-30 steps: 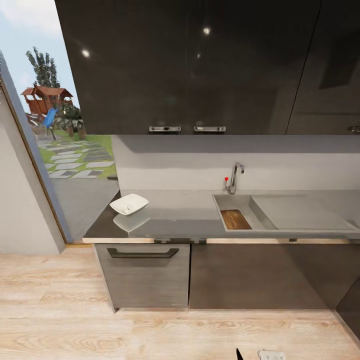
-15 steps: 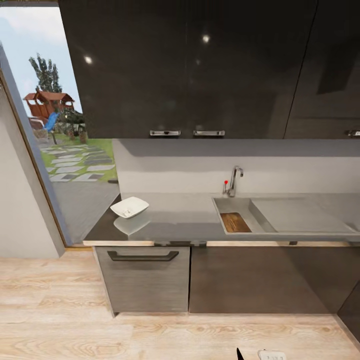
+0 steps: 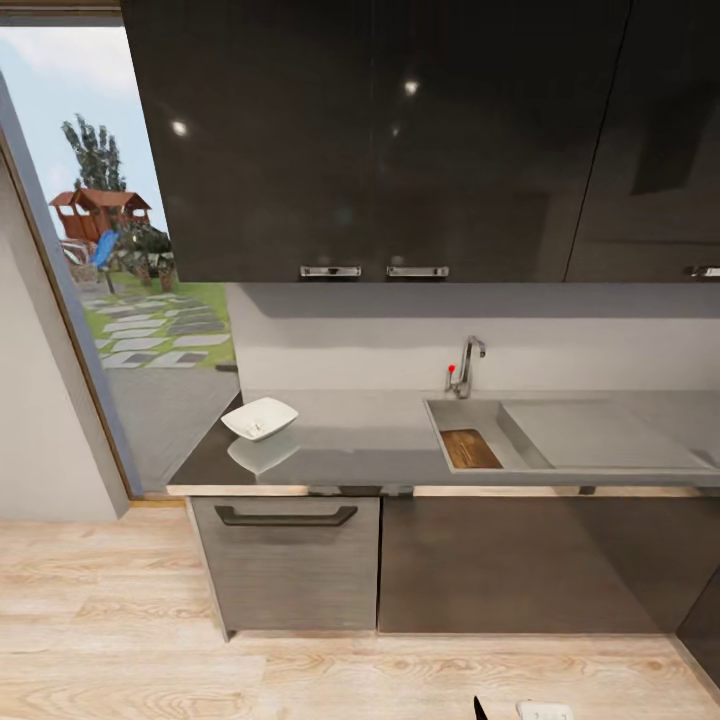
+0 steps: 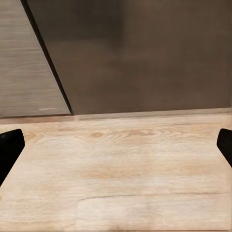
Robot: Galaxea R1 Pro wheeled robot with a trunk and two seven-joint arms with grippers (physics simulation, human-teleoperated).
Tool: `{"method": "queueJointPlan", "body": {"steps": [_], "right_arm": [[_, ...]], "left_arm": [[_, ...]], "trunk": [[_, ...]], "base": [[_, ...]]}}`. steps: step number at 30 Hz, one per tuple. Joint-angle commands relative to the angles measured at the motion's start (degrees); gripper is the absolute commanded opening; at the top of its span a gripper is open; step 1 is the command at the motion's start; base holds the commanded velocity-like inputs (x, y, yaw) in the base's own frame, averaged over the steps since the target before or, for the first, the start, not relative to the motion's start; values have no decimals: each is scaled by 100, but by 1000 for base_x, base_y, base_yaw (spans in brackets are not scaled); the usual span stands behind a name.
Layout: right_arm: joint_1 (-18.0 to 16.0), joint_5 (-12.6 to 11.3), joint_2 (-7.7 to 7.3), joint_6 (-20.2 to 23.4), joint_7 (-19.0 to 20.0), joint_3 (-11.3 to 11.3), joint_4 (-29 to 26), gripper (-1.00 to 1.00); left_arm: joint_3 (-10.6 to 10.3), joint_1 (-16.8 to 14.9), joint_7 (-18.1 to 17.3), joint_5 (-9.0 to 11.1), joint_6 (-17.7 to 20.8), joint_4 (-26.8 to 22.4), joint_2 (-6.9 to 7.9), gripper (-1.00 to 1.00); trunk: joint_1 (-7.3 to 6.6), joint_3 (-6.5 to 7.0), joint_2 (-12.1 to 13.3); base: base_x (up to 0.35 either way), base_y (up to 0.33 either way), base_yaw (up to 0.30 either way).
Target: In the kitchen, take the Vidalia onion out of the sink, dice it on the chopping board with the paring knife, put the diced onion into the bowl on the countertop, then place both the paring knife and the chopping board into the sink.
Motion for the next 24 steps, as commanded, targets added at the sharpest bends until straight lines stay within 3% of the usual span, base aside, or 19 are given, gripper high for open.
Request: {"method": "queueJointPlan", "body": {"steps": [1,4,6,8,12,15,16,18,20,24], "right_arm": [[23,1,-5,143,44,-49,11,100],[273,3,-31,997,-100,-55,12,100],[504,2,-62,1402,-406,-57,12,100],[784,1,-120,1549,-621,-58,13,100],[1332,-1,-244,1622,-684,-54,18,100],[1755,-6,-280,1631,-601,-50,19,100],[1846,-7,-292,1650,-403,-50,19,100],[1951,-2,-299,1862,-71,-55,19,100],[1998,-4,-312,2122,63,-64,10,100],[2017,-12,-350,2213,-8,-94,-25,100]], "left_arm": [[-50,0,38,16,-8,87,-4,100],[-54,0,31,18,7,374,-26,100],[-57,0,14,23,12,814,-30,100],[-52,0,9,31,15,1064,-15,100],[-50,88,-8,43,72,1174,76,100],[-50,486,-407,44,117,1189,115,100],[-50,607,-562,45,123,1192,119,100],[-50,946,-872,45,130,1192,105,100],[-50,1225,-968,45,132,1192,-4,100],[-43,1374,-963,51,243,1186,-134,100]], "trunk": [[2,-2,-4],[2,-2,-4],[2,-2,-4],[2,-2,-4],[2,-2,-4],[2,-2,-4],[2,-2,-4],[2,-2,-4],[2,-2,-4],[2,-2,-4]], "base": [[0,0,0],[0,0,0],[0,0,0],[0,0,0],[0,0,0],[0,0,0],[0,0,0],[0,0,0],[0,0,0],[0,0,0]]}}
